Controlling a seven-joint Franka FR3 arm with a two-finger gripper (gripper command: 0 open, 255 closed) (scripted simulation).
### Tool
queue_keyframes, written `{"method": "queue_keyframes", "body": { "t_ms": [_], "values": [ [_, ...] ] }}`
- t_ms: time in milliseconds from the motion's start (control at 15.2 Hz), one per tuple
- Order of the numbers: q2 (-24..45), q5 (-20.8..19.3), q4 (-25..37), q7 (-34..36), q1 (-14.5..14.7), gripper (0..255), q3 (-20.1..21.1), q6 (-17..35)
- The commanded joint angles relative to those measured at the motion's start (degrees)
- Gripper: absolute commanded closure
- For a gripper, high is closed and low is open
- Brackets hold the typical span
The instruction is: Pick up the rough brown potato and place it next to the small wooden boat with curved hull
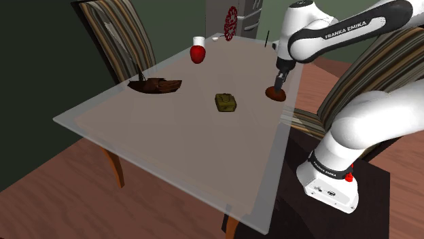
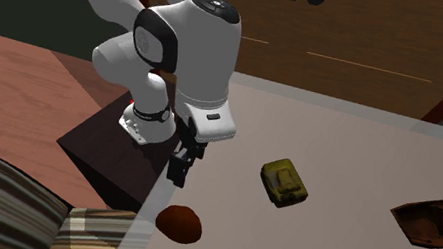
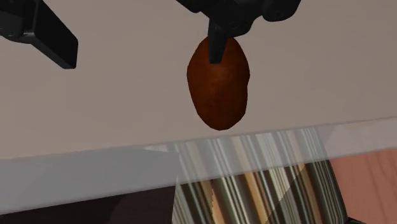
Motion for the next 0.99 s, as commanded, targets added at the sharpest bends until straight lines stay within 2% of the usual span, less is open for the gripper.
{"method": "queue_keyframes", "body": {
  "t_ms": [0, 330, 792, 924],
  "values": [
    [3.0, -3.6, -0.7, -0.6, -1.7, 0, -1.2, 4.9],
    [12.6, -12.7, -0.2, -0.4, -6.4, 0, -4.0, 16.9],
    [19.6, -16.5, -0.3, 1.9, -8.2, 0, -5.3, 24.4],
    [20.3, -16.9, -0.3, 2.2, -8.4, 0, -5.4, 25.0]
  ]
}}
